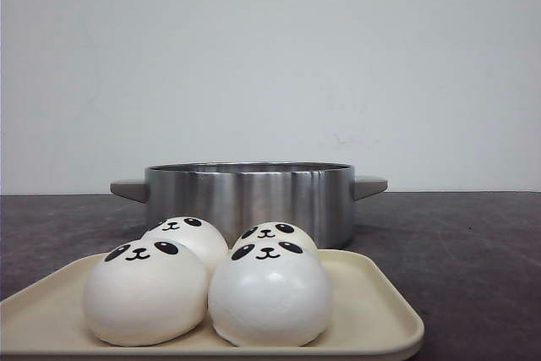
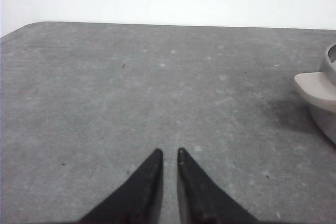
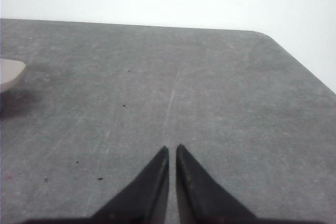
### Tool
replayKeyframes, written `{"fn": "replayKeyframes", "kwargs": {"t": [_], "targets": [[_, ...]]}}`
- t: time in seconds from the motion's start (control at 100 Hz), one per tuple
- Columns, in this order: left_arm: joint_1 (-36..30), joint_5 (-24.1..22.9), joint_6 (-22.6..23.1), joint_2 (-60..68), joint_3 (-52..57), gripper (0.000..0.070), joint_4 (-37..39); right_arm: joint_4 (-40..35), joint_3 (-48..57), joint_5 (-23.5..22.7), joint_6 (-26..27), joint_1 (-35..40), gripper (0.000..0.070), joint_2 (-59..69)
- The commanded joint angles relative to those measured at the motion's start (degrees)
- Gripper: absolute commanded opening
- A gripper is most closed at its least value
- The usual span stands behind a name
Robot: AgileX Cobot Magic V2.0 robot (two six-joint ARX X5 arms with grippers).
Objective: Steam buns
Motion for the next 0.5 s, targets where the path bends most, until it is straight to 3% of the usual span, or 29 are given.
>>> {"fn": "replayKeyframes", "kwargs": {"t": [0.0,0.06,0.14,0.19,0.31,0.41,0.49], "targets": [[0.09,0.17,0.83,-0.02,-1.03,0.0,-0.26,0.63,-0.17,-0.98,1.01,0.09,0.0016,-0.02],[0.2,-0.55,3.15,-0.02,-1.05,0.0,-0.37,1.33,-0.17,-2.4,4.13,0.09,0.0016,-0.04],[0.37,-2.12,3.23,-0.02,-1.03,0.0,-0.22,3.76,-0.13,-7.21,12.46,0.09,0.0016,-0.02],[0.35,-1.73,1.42,-0.04,-0.96,0.0,-0.24,6.6,-0.11,-11.93,17.49,0.09,0.0016,-0.02],[0.35,-1.75,-3.82,-0.04,-0.94,0.0,-0.37,13.62,-0.11,-18.64,23.63,0.09,0.0007,-0.02],[0.35,-1.7,-7.5,-0.04,-0.94,0.0,-0.35,19.1,0.07,-20.81,27.93,0.09,0.0007,-0.04],[0.35,-1.55,-15.04,-0.04,-0.94,0.0,-0.31,19.69,1.77,-21.2,29.79,0.09,0.0006,-0.02]]}}
